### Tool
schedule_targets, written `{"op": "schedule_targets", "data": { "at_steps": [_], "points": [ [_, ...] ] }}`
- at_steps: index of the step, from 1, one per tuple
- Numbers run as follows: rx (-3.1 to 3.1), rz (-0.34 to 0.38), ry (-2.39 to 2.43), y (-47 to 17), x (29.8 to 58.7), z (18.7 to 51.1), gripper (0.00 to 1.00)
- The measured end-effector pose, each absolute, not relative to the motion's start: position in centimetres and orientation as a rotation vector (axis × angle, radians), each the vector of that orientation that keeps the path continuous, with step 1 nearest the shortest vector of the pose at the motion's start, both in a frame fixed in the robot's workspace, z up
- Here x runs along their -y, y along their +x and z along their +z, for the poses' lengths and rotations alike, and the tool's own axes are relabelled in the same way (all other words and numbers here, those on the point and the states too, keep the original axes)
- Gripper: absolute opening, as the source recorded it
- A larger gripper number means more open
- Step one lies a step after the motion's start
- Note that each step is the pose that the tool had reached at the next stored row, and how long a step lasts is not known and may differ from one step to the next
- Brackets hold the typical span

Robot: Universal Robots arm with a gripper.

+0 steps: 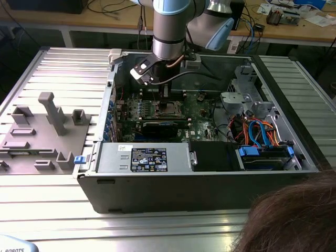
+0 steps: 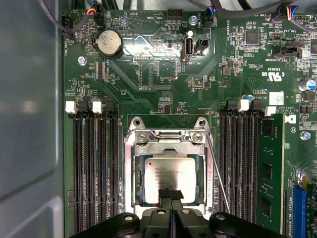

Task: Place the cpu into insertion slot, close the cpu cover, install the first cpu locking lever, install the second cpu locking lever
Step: 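Close the cpu cover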

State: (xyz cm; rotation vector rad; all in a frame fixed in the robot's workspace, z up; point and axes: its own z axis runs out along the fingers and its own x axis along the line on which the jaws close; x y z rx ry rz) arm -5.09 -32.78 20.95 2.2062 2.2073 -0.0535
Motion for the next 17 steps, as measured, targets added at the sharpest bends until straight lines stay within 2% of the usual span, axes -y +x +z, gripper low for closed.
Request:
{"op": "schedule_targets", "data": {
  "at_steps": [17],
  "points": [
    [-2.207, -0.054, 2.206, -5.09, 32.78, 20.53, 0.11]
  ]
}}
